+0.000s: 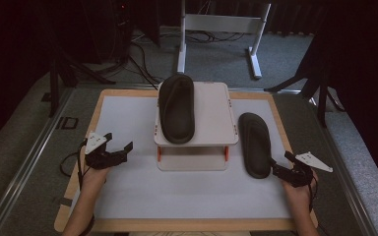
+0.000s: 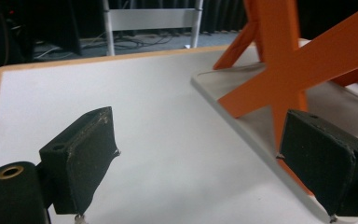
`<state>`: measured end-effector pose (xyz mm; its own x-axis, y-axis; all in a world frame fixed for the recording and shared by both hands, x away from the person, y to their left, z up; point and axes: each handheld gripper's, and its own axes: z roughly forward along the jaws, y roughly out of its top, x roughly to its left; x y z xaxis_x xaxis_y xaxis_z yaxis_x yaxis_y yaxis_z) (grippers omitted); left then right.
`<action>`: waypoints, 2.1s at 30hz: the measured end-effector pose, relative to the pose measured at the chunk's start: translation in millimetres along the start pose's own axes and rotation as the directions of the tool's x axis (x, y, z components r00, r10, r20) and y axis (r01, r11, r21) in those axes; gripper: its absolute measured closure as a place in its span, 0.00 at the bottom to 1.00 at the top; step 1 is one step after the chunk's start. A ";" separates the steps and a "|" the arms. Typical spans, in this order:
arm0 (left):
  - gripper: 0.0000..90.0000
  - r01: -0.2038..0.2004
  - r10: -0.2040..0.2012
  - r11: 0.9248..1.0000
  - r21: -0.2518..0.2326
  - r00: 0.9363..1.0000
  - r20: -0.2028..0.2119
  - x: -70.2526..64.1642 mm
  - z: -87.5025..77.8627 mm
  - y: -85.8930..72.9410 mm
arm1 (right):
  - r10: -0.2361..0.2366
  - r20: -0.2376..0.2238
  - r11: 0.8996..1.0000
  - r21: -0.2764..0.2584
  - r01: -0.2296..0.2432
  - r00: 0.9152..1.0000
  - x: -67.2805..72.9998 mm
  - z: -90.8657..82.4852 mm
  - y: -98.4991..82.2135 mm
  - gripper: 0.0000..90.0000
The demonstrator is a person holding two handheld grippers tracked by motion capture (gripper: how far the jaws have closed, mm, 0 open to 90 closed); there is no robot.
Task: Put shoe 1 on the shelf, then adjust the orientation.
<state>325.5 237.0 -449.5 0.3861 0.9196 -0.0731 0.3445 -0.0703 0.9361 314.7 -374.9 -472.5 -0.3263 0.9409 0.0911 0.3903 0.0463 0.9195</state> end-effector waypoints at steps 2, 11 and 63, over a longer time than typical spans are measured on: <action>0.12 0.001 -0.001 1.000 0.003 1.000 -0.016 2.1 -2.3 -4.3 | -0.001 0.007 1.000 0.003 0.001 1.000 0.4 0.3 0.0 0.20; 0.12 0.007 -0.011 0.999 -0.042 0.995 -0.101 8.9 -14.6 -29.7 | 0.001 0.003 1.000 0.016 -0.001 1.000 0.5 1.8 -0.2 0.18; 0.12 0.035 -0.052 0.991 -0.126 0.989 -0.136 8.3 -21.2 -48.6 | 0.004 -0.070 0.985 0.175 0.009 0.998 -23.3 0.4 78.3 0.24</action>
<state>293.8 256.2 -488.4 0.2472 0.9661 -0.0743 0.2477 0.0112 0.9688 353.2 -393.1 -402.8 -0.3847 0.9151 0.1211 0.5318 0.1125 0.8393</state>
